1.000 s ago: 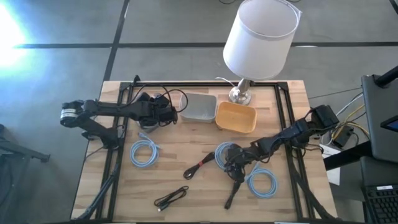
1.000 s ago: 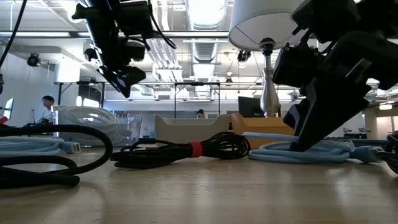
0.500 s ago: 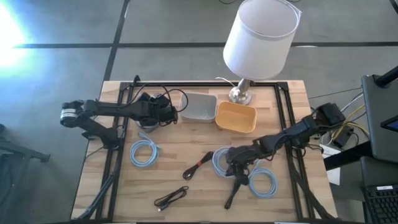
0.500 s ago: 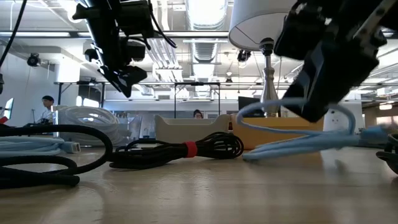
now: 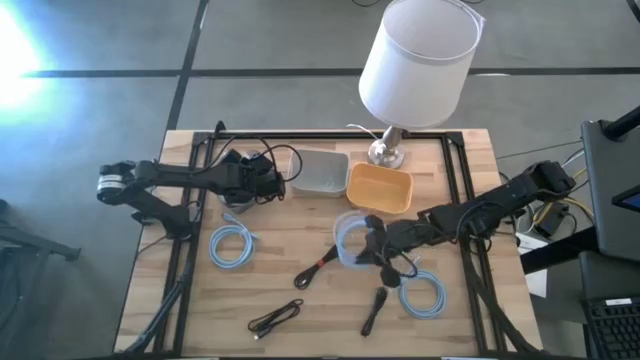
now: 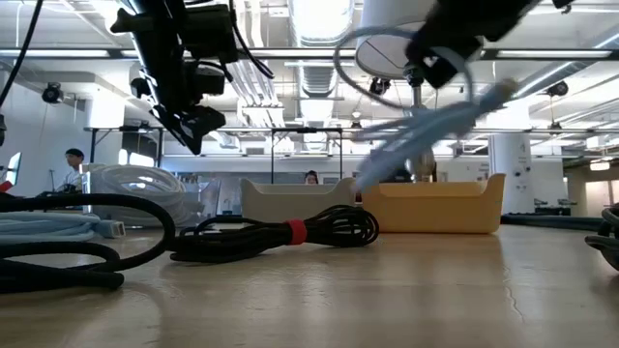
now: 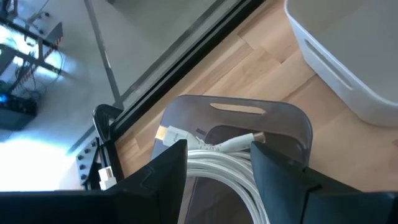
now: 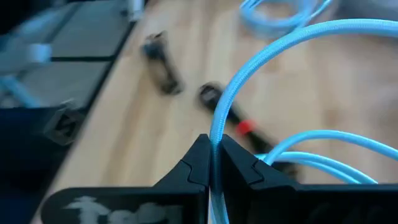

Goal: Pick & Place USB Port
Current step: Put the top right blue HDMI cable into the gray bin

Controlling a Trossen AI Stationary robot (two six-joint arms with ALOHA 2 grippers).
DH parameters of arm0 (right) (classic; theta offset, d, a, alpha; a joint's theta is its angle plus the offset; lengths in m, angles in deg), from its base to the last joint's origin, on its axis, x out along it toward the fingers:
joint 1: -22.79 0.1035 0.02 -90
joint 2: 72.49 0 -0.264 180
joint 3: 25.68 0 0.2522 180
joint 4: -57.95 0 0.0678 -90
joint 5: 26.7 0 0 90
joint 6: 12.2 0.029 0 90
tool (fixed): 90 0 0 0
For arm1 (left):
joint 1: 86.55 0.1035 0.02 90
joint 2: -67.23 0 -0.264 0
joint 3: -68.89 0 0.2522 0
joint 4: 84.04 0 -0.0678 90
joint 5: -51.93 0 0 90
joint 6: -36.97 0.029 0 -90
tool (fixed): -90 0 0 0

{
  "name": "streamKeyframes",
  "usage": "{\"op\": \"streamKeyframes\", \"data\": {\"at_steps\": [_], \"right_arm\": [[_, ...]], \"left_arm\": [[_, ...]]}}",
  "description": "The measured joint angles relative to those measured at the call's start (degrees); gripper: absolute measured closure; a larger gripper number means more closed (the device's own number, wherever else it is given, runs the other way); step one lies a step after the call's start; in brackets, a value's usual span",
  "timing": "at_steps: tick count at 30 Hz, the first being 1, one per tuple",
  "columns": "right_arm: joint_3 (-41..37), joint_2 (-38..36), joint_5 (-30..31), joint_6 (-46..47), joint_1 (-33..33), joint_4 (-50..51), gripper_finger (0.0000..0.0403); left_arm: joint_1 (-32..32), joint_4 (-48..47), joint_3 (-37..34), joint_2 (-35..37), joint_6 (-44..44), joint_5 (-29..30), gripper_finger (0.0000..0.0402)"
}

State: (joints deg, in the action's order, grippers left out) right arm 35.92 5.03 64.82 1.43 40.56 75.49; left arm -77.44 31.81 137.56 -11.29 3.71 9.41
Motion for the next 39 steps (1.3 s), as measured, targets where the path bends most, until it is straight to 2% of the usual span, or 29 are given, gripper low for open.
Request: {"op": "streamKeyframes", "data": {"at_steps": [4,14,21,27,34,39], "right_arm": [[3.4,2.2,2.8,-5.5,-3.3,0.1,0.0389],[17.9,12.7,3.2,-26.4,-13.3,0.6,0.039],[26.6,20.1,3.2,-36.8,-21.7,6.1,0.039],[27.3,26.9,3.2,-37.8,-27.7,6.5,0.039],[27.9,32.8,3.2,-37.4,-30.6,6.4,0.0387],[29.3,35.1,3.2,-36.4,-31.2,6.7,0.0353]], "left_arm": [[0.0,0.2,0.0,0.0,1.4,0.0,0.022],[-0.1,0.8,0.0,0.0,1.2,0.1,0.022],[-0.1,0.7,0.0,0.1,1.1,0.1,0.022],[-0.1,0.7,0.0,0.1,1.1,0.1,0.022],[-0.2,0.8,0.0,0.1,1.1,0.2,0.022],[-0.2,0.7,0.0,0.1,1.1,0.2,0.022]]}}
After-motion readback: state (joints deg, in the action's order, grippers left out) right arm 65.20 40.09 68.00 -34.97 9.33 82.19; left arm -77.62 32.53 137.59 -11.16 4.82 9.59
